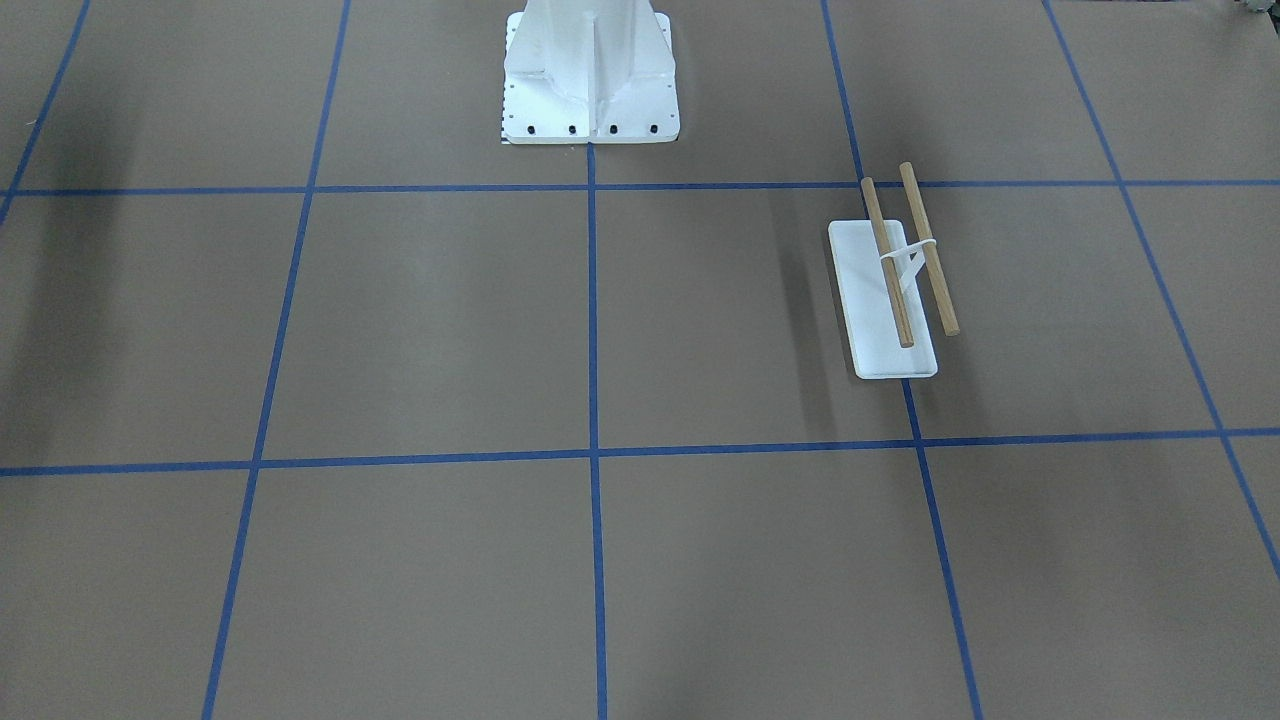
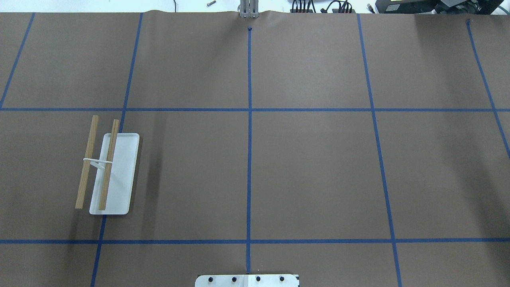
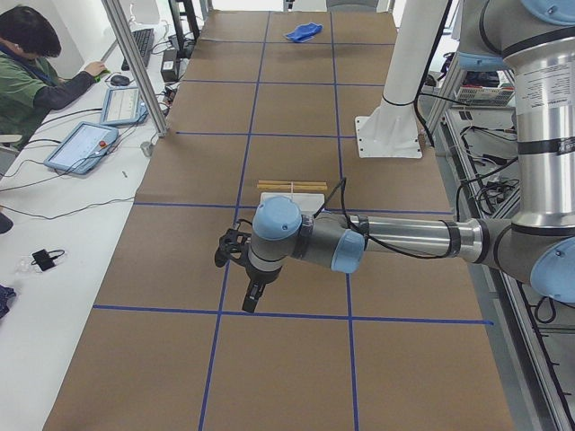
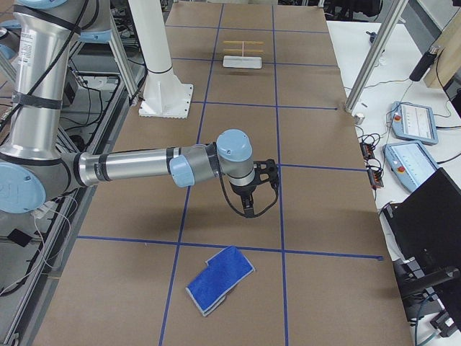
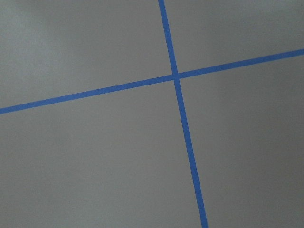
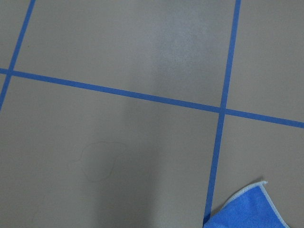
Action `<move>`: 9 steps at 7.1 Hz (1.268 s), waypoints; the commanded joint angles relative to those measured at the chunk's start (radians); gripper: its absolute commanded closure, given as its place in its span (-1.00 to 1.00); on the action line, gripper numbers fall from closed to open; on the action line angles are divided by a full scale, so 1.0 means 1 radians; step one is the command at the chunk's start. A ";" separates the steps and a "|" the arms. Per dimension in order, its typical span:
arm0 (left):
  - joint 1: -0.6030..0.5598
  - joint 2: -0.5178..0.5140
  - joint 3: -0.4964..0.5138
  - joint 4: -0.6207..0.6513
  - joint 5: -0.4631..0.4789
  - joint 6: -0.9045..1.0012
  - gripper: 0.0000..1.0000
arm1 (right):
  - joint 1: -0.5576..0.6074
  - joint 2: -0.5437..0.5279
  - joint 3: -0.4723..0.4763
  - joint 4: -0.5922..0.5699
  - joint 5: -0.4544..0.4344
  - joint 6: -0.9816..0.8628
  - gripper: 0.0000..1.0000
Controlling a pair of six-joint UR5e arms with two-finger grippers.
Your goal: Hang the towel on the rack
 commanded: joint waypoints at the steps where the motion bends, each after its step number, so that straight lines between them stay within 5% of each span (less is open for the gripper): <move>1: 0.001 -0.104 0.079 -0.069 -0.002 -0.064 -0.98 | 0.004 -0.026 -0.009 0.031 -0.018 -0.098 -1.00; 4: 0.001 -0.086 0.077 -0.110 -0.027 -0.094 -0.98 | 0.001 -0.051 -0.103 0.038 -0.169 -0.211 -1.00; 8: 0.001 -0.075 0.085 -0.150 -0.028 -0.099 -0.98 | -0.103 0.022 -0.439 0.323 -0.321 -0.194 -1.00; 9: 0.001 -0.075 0.085 -0.151 -0.028 -0.099 -0.98 | -0.132 0.032 -0.440 0.362 -0.307 -0.078 -1.00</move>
